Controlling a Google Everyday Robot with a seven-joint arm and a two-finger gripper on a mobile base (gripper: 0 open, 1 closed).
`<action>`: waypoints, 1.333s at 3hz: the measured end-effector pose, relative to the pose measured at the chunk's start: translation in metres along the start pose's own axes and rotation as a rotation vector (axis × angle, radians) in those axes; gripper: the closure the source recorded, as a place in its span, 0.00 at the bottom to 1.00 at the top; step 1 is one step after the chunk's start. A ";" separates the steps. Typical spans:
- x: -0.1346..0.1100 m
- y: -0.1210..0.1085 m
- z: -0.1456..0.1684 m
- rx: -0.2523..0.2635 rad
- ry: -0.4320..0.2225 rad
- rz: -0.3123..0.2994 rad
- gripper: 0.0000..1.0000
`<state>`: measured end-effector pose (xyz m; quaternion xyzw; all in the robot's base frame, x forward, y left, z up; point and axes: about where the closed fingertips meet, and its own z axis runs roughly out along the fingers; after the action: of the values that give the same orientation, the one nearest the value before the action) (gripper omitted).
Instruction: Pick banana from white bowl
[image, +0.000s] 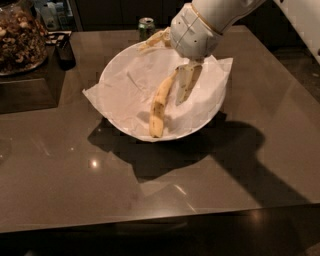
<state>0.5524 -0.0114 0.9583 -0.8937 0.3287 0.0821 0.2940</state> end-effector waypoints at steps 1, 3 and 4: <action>0.001 0.002 0.018 -0.004 -0.045 0.015 0.37; 0.002 0.014 0.057 -0.003 -0.137 0.052 0.45; 0.001 0.018 0.072 -0.029 -0.164 0.061 0.44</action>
Offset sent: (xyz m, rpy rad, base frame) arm -0.0042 0.0188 -0.0563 0.1043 0.1292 0.0087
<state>0.5448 0.0188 0.8905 -0.8778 0.3294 0.1688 0.3041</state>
